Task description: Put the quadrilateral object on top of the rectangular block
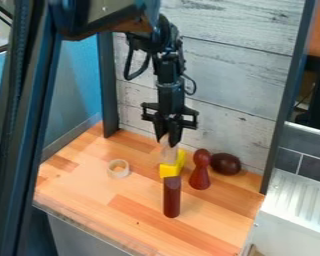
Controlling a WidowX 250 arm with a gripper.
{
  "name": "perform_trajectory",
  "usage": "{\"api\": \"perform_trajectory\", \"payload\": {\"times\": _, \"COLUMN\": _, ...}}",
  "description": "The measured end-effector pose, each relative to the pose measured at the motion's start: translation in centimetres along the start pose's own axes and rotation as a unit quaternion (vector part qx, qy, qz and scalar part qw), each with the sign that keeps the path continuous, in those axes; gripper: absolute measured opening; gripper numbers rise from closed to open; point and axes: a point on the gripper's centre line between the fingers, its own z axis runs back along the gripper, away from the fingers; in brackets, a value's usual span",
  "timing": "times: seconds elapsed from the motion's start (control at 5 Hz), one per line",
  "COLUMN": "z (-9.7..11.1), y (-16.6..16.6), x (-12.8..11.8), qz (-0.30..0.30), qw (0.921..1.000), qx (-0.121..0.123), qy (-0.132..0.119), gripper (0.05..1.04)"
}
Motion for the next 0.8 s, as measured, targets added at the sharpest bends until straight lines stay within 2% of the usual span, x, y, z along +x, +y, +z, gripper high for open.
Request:
{"api": "perform_trajectory", "payload": {"times": 0.4, "z": -0.03, "y": -0.22, "x": 0.39, "qz": -0.004, "qw": 0.9999, "qx": -0.008, "qy": -0.006, "gripper": 0.245}}
{"api": "perform_trajectory", "payload": {"times": 0.6, "z": -0.03, "y": -0.3, "x": 0.53, "qz": -0.006, "qw": 0.9999, "qx": -0.011, "qy": -0.01, "gripper": 0.285}}
{"api": "perform_trajectory", "payload": {"times": 0.8, "z": -0.09, "y": -0.4, "x": 0.39, "qz": 0.0, "qw": 0.9999, "qx": -0.014, "qy": -0.006, "gripper": 0.569}}
